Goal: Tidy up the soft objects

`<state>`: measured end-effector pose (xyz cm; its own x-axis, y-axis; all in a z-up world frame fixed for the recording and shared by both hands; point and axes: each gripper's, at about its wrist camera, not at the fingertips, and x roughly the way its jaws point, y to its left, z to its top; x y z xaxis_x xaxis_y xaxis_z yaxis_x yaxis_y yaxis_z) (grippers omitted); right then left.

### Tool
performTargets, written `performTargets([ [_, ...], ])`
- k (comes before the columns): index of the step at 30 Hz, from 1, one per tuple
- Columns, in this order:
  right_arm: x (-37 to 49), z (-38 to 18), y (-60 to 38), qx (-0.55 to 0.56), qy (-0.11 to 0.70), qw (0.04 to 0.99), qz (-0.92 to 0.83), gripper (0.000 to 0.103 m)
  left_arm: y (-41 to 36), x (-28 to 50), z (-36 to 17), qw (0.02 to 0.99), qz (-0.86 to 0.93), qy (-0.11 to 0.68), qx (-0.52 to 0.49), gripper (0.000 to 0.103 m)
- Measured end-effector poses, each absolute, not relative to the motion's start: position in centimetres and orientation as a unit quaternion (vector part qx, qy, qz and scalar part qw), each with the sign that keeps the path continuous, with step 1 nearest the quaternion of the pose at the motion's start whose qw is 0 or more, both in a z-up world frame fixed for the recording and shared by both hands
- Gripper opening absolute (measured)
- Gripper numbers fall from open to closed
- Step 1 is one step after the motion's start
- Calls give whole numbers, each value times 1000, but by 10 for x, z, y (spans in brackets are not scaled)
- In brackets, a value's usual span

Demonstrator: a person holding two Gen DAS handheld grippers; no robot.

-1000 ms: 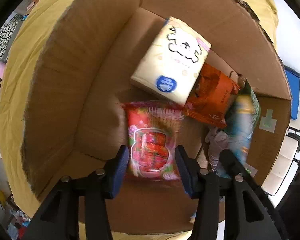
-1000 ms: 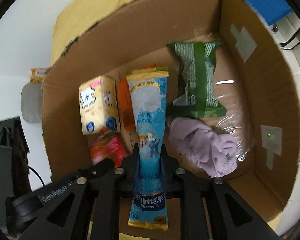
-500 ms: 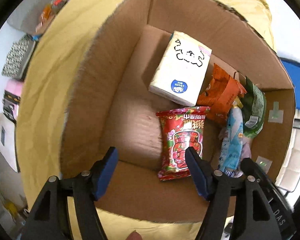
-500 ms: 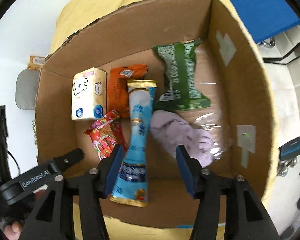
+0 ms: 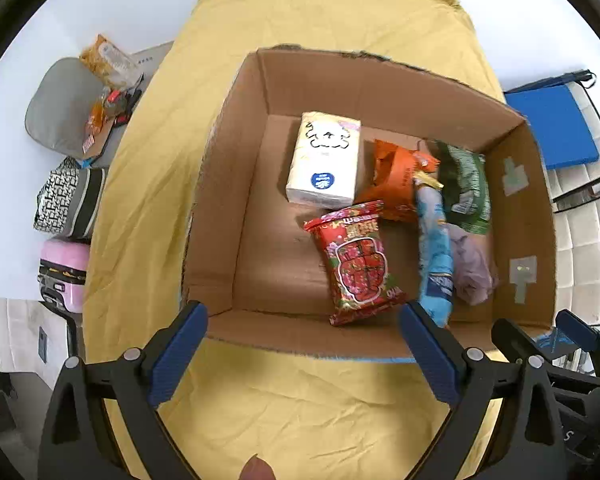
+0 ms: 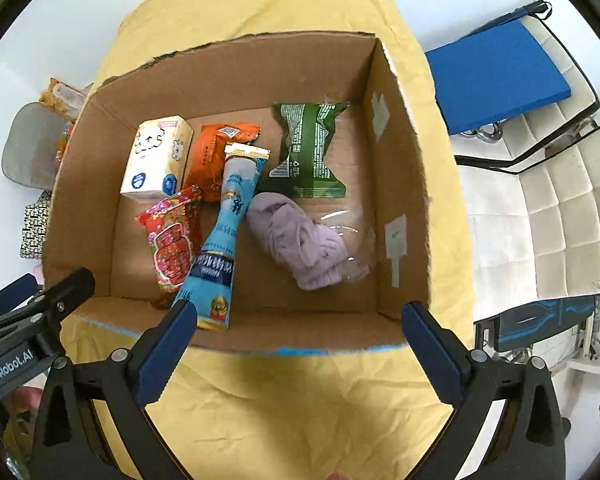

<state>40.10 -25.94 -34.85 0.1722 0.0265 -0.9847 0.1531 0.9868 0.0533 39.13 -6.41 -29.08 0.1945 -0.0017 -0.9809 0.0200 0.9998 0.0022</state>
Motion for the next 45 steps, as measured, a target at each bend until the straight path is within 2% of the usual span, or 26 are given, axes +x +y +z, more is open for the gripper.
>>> performTargets([
  [11,358,-269,-267,73,597,797,-48,103,-64,347,-207,818,-22,574,16,98],
  [26,207,-109,-266,61,509,857,-50,103,-56,220,-62,862,-46,504,23,98],
  [35,144,-49,-258,58,490,869,-38,103,-52,179,-26,867,-48,495,19,98],
  [45,114,-32,-252,46,505,861,-38,103,-54,153,-23,858,-43,511,29,98],
])
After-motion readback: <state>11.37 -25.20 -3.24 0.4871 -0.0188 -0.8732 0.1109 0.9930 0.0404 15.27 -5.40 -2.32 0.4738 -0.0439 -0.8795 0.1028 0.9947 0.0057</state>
